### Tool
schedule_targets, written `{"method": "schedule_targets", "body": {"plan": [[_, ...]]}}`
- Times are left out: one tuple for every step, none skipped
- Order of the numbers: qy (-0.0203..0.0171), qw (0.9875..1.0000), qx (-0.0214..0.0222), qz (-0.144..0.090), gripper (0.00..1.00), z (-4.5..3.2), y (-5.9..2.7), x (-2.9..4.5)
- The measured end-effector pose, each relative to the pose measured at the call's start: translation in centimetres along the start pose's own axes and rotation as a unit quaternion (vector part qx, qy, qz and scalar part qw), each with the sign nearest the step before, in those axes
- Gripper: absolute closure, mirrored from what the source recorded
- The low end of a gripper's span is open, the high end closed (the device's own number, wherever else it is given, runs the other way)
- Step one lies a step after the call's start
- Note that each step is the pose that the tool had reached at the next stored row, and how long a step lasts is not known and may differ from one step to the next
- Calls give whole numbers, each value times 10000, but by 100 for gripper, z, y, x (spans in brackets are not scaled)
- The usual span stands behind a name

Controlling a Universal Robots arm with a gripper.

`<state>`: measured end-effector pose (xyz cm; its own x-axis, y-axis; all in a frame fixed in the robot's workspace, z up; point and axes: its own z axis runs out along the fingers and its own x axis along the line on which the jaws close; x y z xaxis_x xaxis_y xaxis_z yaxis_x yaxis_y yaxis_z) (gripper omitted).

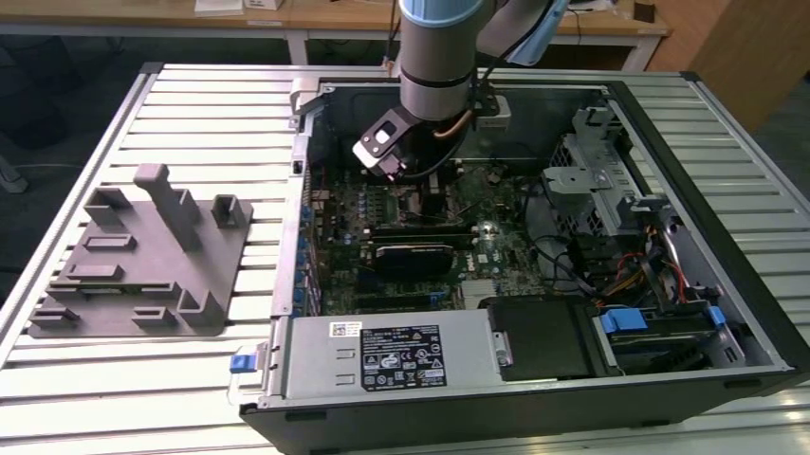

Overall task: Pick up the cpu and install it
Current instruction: 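Place the cpu into insertion slot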

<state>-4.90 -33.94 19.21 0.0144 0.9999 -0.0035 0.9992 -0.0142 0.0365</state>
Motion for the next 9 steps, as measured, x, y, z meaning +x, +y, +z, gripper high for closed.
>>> {"method": "schedule_targets", "body": {"plan": [[0, 10000, 0, 0, 45, 0, 0, 0], [0, 10000, 0, 0, 45, 0, 0, 0], [0, 10000, 0, 0, 45, 1, 0, 0], [0, 10000, 0, 0, 45, 2, 0, 0], [0, 10000, 0, 0, 45, 2, 0, 0], [0, 10000, 0, 0, 45, 2, 0, 0], [0, 10000, 0, 0, 45, 2, 0, 0], [0, 10000, 0, 0, 45, 2, 0, 0], [0, 10000, 0, 0, 45, 2, 0, 0]]}}
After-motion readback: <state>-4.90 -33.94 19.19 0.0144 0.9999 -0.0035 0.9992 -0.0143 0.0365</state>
